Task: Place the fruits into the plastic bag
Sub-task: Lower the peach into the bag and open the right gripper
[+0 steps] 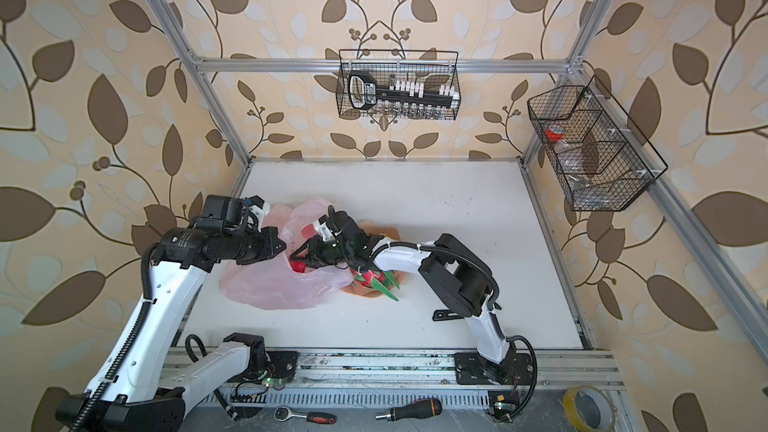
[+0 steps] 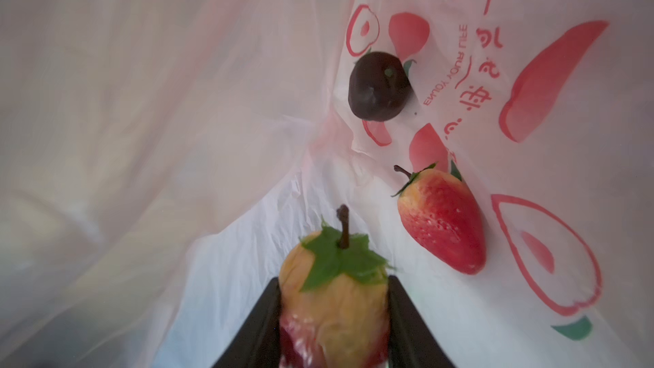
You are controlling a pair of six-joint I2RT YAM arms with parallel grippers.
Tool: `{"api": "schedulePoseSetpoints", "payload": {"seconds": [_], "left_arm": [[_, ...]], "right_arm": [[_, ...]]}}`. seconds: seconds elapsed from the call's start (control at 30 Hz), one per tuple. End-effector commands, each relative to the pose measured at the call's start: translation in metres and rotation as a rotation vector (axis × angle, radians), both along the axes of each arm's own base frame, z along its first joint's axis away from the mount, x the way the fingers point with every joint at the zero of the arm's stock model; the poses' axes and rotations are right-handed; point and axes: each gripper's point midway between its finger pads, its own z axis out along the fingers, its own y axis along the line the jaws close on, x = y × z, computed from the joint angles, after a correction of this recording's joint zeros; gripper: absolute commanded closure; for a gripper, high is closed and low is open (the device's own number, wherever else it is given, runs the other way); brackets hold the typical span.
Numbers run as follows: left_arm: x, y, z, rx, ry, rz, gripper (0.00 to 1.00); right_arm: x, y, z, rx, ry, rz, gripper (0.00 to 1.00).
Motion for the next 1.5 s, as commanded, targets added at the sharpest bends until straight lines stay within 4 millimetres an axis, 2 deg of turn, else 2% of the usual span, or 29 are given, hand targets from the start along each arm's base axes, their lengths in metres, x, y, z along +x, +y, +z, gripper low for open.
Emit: {"api": "schedulePoseSetpoints", "payload": {"seconds": [0.0, 0.27, 0.5, 0.63, 1.13, 1.47], "left_arm": [[-0.001, -0.002, 0.009, -0.027, -0.026, 0.005, 1.0], [-0.001, -0.004, 0.006, -0.038, -0.023, 0.004, 1.0], [-0.003, -0.003, 0.005, -0.034, -0.021, 0.006, 1.0], [-0.002, -0.003, 0.008, -0.036, -0.029, 0.009, 1.0], [-0.008, 0.004, 0.004, -0.005, -0.013, 0.034, 1.0], [-0.007, 0.004, 0.005, -0.009, -0.015, 0.041, 1.0]], "right_arm": [[-0.007, 0.024, 0.008, 0.058, 0.043, 0.02, 0.58], [-0.019, 0.054, -0.014, 0.05, 0.122, 0.044, 0.54], [-0.024, 0.059, -0.013, 0.059, 0.136, 0.075, 0.3], [-0.027, 0.054, -0.007, 0.081, 0.125, 0.085, 0.23], [-0.028, 0.02, 0.024, 0.098, 0.065, 0.083, 0.23], [-0.023, -0.005, 0.028, 0.042, 0.019, 0.059, 0.22]]}}
